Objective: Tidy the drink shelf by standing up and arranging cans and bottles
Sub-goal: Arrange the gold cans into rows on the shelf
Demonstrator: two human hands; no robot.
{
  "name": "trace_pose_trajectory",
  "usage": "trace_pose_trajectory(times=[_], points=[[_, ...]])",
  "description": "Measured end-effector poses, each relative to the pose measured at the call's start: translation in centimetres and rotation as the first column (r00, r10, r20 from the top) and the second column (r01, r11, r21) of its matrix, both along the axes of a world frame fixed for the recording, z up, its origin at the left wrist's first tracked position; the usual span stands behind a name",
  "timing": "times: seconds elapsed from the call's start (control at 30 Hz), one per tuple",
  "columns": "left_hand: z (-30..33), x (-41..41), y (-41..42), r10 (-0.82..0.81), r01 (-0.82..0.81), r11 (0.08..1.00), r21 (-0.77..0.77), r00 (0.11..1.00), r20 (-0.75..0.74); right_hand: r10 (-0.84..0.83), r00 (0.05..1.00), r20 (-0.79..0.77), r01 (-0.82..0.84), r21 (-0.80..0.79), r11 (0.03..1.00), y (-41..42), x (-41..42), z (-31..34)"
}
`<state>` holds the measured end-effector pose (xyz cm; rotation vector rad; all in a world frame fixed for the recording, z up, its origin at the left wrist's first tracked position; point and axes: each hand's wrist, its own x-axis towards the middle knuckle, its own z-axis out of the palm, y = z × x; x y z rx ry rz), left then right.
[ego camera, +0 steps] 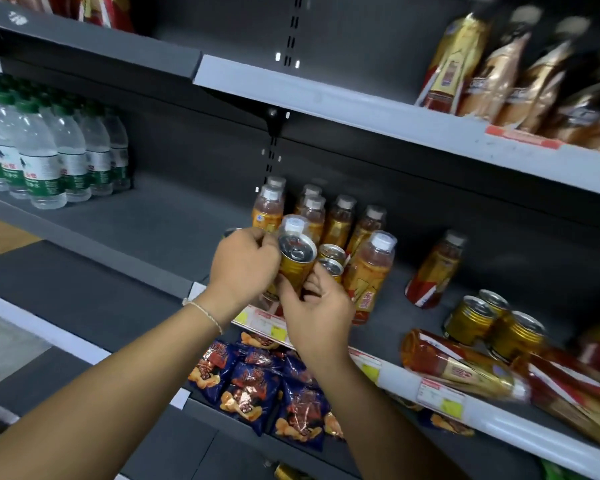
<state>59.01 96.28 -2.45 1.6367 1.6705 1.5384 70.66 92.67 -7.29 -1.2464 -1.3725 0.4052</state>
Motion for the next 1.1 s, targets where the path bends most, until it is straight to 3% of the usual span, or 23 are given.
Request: trace_pose_trajectory(times=[0.17,0.37,0.47,0.73,1.1], points=[[1.4,6.5,-3.7,-0.102,0.103,0.995,-0.008,0.995,0.011,-0.033,0.997,-0.066,0.033,-0.005,0.999,-3.7,6.8,0.7],[1.9,17.0,-8.5,-0.274,0.274,0.961,-0.028,0.962,0.006,-0.126,0.991,-0.04,0.126,-0.003,0.992,-9.7,17.4,1.5],[2.3,22.8,-11.4,-0.387,0.388,0.92,-0.043,0.921,0.045,-0.176,0.984,-0.014,0.176,0.001,0.984,-13.1,23.1,1.8],[2.4,36.7,-18.1,-0.582,0.576,0.811,-0.102,0.812,-0.039,-0.338,0.939,0.059,0.337,0.038,0.941,-22.3,36.5,2.6],[2.8,50.0,-21.0,-0.755,0.743,0.655,-0.134,0.649,-0.095,-0.541,0.837,0.08,0.545,-0.03,0.838,-28.1,48.3,2.8]])
